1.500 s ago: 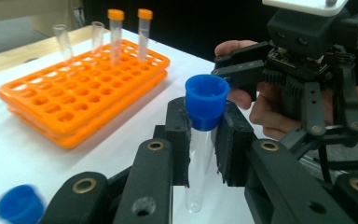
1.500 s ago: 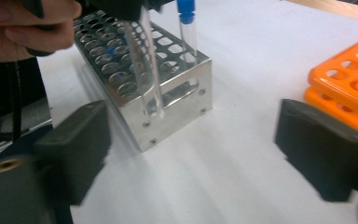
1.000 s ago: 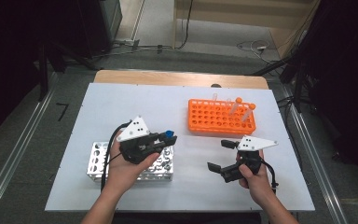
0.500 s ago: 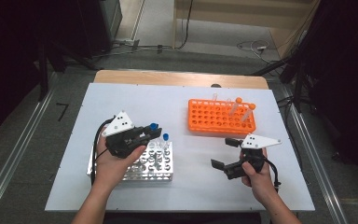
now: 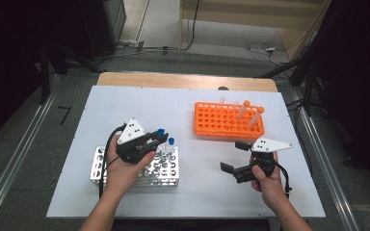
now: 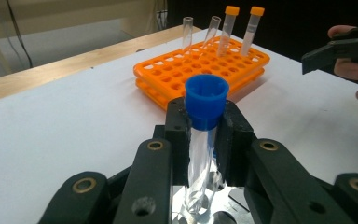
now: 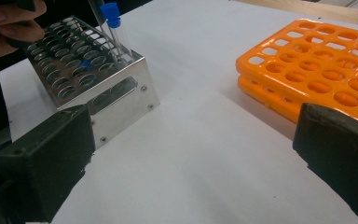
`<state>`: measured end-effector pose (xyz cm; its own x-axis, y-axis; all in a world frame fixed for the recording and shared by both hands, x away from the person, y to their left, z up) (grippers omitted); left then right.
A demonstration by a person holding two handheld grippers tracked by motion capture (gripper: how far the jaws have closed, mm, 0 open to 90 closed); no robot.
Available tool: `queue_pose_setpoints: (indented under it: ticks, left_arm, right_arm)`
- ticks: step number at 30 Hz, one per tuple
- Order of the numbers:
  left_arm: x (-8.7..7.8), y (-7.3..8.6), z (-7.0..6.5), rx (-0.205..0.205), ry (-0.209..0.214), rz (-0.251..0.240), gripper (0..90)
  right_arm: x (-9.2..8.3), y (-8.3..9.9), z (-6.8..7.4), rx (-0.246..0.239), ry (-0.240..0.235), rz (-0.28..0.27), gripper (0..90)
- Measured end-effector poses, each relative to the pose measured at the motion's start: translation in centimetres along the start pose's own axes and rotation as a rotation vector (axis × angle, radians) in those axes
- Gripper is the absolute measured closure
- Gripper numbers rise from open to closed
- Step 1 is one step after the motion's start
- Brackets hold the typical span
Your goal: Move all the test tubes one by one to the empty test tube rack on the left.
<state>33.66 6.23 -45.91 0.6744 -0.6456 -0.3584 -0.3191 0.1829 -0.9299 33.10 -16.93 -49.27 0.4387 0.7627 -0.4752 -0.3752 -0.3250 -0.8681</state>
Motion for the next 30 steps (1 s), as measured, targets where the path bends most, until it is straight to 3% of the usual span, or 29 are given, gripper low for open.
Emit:
queue_pose_setpoints:
  ticks: [7, 21, 30]
  left_arm:
    - [0.5, 0.8, 0.0, -0.001, 0.004, 0.034, 76.9]
    - [1.5, 2.6, 0.1, -0.023, 0.007, 0.147, 76.5]
    - [1.5, 2.9, 0.0, -0.029, 0.009, 0.175, 73.9]
  right_arm:
    - [0.1, 0.1, -0.3, 0.001, 0.007, 0.003, 0.0]
    - [-0.1, 0.2, -0.8, 0.003, 0.022, -0.001, 0.0]
    - [-0.2, 0.2, -1.2, 0.007, 0.03, -0.001, 0.0]
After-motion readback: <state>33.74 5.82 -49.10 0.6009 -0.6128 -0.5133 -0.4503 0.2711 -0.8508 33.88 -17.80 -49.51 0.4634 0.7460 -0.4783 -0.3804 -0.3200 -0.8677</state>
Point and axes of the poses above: each handheld gripper's, and its own axes: x roughly forward along the jaws, y roughly out of its underside, z roughly to its left, the point moved 10 cm from there along x, roughly forward along the jaws, and after that the axes turned 1 degree about y, right-handed, at the moved point
